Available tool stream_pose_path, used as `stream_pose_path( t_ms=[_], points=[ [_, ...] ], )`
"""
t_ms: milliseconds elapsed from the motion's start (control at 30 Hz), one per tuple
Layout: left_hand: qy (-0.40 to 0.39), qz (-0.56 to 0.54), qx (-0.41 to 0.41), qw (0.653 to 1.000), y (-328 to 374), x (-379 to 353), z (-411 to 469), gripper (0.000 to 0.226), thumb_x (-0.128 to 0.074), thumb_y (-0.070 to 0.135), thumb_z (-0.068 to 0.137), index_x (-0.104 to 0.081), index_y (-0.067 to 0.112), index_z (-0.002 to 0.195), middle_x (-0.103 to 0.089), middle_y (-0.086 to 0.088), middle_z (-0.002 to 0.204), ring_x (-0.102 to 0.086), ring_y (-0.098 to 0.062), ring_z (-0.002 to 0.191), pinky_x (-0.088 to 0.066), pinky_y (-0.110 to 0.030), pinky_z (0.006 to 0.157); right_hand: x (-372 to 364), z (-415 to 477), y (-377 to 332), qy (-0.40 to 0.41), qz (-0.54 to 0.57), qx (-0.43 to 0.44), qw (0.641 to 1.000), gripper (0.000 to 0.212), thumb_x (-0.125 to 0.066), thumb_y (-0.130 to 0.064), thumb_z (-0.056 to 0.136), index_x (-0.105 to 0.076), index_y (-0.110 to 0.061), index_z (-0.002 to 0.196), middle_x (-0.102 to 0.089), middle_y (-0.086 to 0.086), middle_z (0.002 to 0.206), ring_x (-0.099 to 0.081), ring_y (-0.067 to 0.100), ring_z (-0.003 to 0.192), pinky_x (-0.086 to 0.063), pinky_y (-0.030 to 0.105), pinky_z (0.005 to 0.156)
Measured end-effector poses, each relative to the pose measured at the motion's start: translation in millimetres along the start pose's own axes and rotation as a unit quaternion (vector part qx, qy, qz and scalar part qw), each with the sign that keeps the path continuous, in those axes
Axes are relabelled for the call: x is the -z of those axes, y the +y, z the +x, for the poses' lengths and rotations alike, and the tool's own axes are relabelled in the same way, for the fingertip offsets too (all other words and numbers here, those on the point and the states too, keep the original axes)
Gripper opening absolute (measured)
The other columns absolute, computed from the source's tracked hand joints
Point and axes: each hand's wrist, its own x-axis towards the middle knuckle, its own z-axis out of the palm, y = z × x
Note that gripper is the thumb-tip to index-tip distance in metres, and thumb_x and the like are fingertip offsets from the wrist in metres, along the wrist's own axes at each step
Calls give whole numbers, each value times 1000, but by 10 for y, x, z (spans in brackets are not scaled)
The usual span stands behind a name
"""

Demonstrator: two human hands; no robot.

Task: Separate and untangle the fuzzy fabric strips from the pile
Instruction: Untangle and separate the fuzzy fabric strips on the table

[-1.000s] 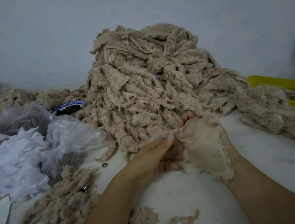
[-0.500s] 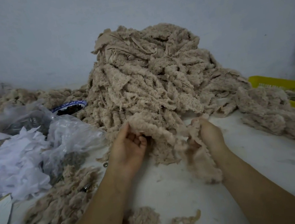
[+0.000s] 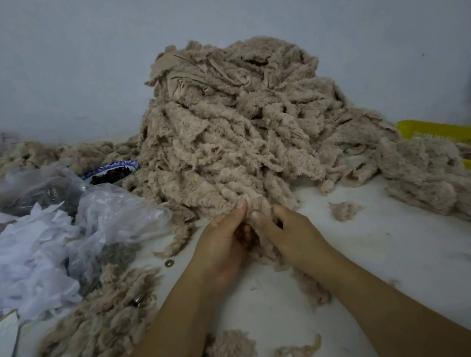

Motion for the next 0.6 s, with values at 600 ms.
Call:
stream_pose_path(
  t_ms=[600],
  points=[
    [204, -326, -25, 923, 221, 406, 142, 23, -44, 23, 105, -51, 13, 85, -51, 1, 60, -47, -6, 48, -41, -16, 43, 76, -21, 40, 0, 113, 2, 994, 40, -58, -22, 96, -31, -24, 65, -31, -13, 55, -30, 6, 50, -26, 25, 50]
  ],
)
